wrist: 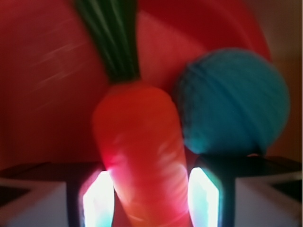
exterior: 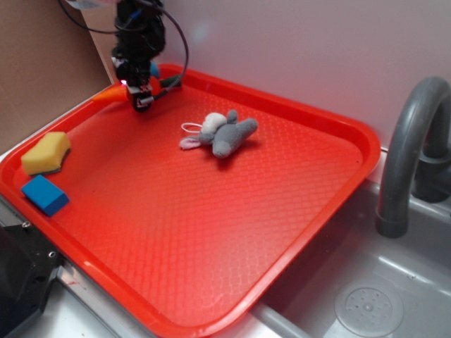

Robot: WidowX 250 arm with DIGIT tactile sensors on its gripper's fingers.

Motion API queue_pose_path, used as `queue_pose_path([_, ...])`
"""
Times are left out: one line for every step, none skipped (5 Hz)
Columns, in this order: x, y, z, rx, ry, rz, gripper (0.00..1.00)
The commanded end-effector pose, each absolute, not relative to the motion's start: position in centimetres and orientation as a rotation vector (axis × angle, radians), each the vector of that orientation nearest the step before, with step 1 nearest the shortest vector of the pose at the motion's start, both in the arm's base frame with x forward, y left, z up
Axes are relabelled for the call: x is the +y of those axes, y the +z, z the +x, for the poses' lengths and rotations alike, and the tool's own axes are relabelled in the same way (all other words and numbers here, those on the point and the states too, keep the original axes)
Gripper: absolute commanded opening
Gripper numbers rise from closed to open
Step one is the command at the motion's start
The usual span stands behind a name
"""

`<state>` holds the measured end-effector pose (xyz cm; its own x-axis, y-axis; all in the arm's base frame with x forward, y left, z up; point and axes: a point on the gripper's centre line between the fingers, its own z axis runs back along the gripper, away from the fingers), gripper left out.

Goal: Grab the carrot.

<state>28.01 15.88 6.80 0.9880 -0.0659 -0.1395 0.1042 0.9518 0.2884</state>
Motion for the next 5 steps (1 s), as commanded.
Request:
queue_pose_path([11.6, 19.2, 27.1, -0.112, -0.004, 0.254, 0.0])
queue_pose_path([9.5, 20.1, 26.4, -0.099, -0.003, 0.21, 0.0])
queue_pose_path([5.5, 20.5, 24.3, 0.068, 0.099, 0.016, 0.0])
queue_pose_path([3.0, 19.9, 22.3, 0.093, 0.093, -0.026, 0.0])
queue_pose_path([2.2, 18.8, 21.4, 0.14, 0.063, -0.006, 0.0])
